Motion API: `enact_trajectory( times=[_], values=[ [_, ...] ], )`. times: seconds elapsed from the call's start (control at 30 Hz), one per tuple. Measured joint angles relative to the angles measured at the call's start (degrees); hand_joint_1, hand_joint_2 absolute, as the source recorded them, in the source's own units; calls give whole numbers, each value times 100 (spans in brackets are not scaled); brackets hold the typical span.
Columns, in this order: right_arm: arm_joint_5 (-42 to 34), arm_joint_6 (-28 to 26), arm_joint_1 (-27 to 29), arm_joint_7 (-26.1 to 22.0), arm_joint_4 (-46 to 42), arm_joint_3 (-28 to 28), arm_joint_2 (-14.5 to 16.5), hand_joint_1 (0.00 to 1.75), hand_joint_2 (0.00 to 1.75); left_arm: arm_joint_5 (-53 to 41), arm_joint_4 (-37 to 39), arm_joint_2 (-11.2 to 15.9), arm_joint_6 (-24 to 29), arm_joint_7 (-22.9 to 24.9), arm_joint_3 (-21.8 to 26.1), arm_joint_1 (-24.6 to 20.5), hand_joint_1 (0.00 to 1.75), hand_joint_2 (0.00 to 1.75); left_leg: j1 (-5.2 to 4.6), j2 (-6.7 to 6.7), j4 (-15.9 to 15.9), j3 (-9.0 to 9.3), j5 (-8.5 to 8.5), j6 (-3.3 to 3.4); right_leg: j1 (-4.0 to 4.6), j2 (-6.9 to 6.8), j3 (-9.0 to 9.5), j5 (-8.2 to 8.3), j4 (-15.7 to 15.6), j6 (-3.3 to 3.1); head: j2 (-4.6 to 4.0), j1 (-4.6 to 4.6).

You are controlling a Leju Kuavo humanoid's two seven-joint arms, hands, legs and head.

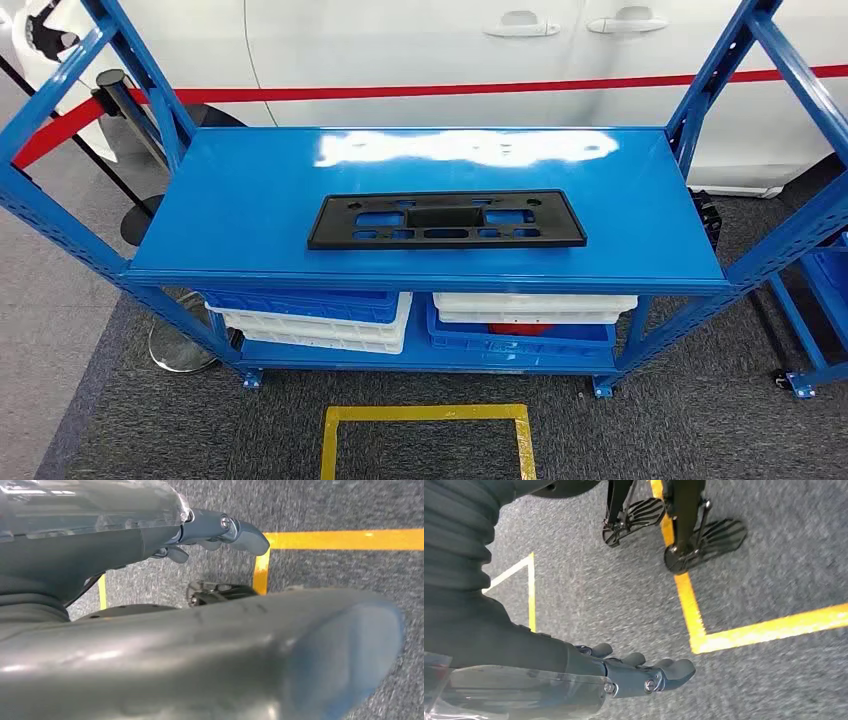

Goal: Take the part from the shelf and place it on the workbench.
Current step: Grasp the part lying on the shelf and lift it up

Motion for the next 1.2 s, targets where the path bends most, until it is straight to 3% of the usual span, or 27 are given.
enact_trajectory(
  times=[0.07, 0.13, 0.2, 0.27, 0.33, 0.4, 0.47, 0.5, 0.53, 0.57, 0.67, 0.7, 0.77, 0.9, 1.03, 1.2],
  values=[
    [1, 5, -5, -5, 0, 0, 1, 0, 175, -12, 0, 0, -1, -2, 0, -1, 0, 0, 5, 4, -298, 51, 247, 5, 1, 3, 7, -3, 1, 6, 0, 0],
    [2, 25, -12, -34, 0, 0, 4, 0, 175, -41, -1, 2, -1, -14, 0, -3, 0, 0, 4, 19, -956, 199, 735, 46, 2, 4, 24, 4, 3, 34, 0, 2],
    [7, 52, -11, -82, 0, 1, 13, 0, 175, -65, -2, 6, 2, -35, 0, -5, 0, 0, -28, 36, -1297, 258, 835, 126, -2, 5, 39, 36, 0, 100, 0, -1],
    [17, 72, -15, -166, 0, 3, 25, 0, 175, -72, -2, 13, 8, -52, 0, 4, 0, 0, -60, 37, -1284, 215, 844, 220, -6, 7, 62, 77, -18, 190, 0, -10],
    [34, 68, -39, -353, -1, 14, 35, 0, 175, -71, -2, 17, 17, -61, 0, 12, 0, 0, -32, 41, -1329, 202, 1115, 304, -5, 10, 64, 49, 12, 267, 0, -13],
    [56, 27, -97, -661, -5, 44, 44, 0, 175, -79, -2, 17, 29, -63, 0, 2, 0, 0, -6, 60, -1371, 154, 1269, 362, -6, 11, -69, -281, 383, 302, 0, 2],
    [71, -36, -206, -1074, -13, 91, 66, 0, 175, -102, -2, 18, 45, -55, -1, 0, 0, 0, -25, 80, -1369, 75, 1330, 390, -13, 6, -310, -783, 1127, 324, 0, 15],
    [62, -66, -281, -1294, -21, 115, 81, 0, 175, -120, -2, 19, 53, -45, -2, 4, 0, 0, -35, 89, -1365, 44, 1351, 391, -15, 1, -373, -930, 1418, 336, 0, 16],
    [39, -90, -371, -1523, -36, 138, 96, 0, 175, -140, -2, 19, 56, -32, -5, 6, 0, 0, -41, 97, -1359, 23, 1368, 386, -17, -3, -347, -976, 1535, 344, 0, 15],
    [1, -104, -476, -1763, -61, 160, 113, 0, 175, -166, -2, 19, 56, -22, -10, 4, 0, 0, -43, 100, -1350, 10, 1378, 379, -18, -8, -204, -912, 1421, 346, 0, 15],
    [-188, -108, -886, -2656, -210, 268, 205, 0, 175, -225, -2, 18, 51, -11, -54, -16, 0, 0, -53, 106, -1283, -28, 1363, 327, -7, 2, 493, -597, 394, 299, 0, 15],
    [-273, -101, -1034, -2940, -282, 328, 253, 0, 175, -233, -2, 17, 53, -11, -72, -28, 0, 0, -62, 109, -1258, -49, 1356, 296, 3, 7, 615, -572, 168, 271, 0, 11],
    [-540, -61, -1265, -3345, -510, 526, 379, 0, 175, -240, -2, 18, 70, -10, -95, -46, 0, 0, -83, 107, -1221, -89, 1350, 264, 16, 4, 656, -594, 36, 230, 0, 8],
    [-1666, -2, -1379, -3580, -1526, 1543, 731, 0, 175, -194, -2, 19, 104, -10, -101, -41, 0, 0, -78, 93, -1264, -89, 1376, 260, 28, -14, 639, -586, 36, 185, 0, 8],
    [-2978, 93, -1004, -3317, -3328, 3421, 966, 0, 175, -189, -2, 19, 114, -7, -102, -47, 0, 0, -73, 89, -1298, -75, 1396, 227, 38, -24, 637, -591, 38, 144, 0, 8],
    [-3956, 137, -242, -3159, -5677, 5601, 919, 0, 175, -185, -1, 14, 151, -1, -102, -17, 0, 0, -68, 97, -1312, -85, 1405, 183, 45, -17, 623, -584, 45, 118, 0, 7]
  ],
)
